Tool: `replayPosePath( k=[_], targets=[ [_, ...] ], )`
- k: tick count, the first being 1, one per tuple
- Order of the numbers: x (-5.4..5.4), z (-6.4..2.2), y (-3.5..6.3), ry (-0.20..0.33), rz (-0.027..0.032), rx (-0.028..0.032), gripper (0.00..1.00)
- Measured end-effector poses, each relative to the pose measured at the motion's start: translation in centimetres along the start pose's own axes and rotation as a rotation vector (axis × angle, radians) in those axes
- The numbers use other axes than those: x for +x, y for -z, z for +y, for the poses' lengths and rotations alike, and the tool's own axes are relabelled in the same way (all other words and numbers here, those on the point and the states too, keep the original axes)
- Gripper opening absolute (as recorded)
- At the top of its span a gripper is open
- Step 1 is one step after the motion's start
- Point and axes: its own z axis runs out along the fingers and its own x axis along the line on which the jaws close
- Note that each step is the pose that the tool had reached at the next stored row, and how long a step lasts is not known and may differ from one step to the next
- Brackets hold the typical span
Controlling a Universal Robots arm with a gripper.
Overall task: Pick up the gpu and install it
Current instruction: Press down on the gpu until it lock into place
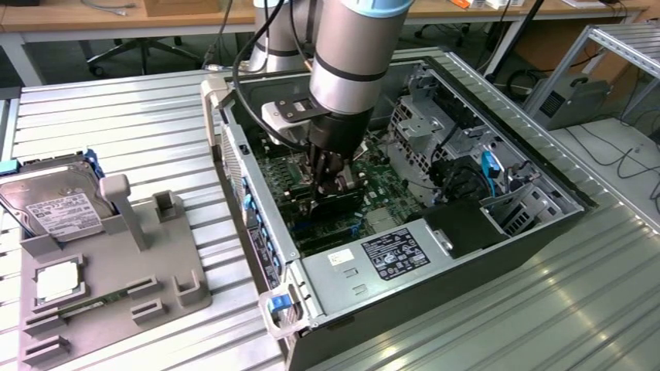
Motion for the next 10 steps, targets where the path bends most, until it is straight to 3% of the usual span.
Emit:
replayPosePath(
  k=[10],
  targets=[
    [0.0,-0.08,1.96,0.000,-0.0001,-0.0010,0.11]
  ],
)
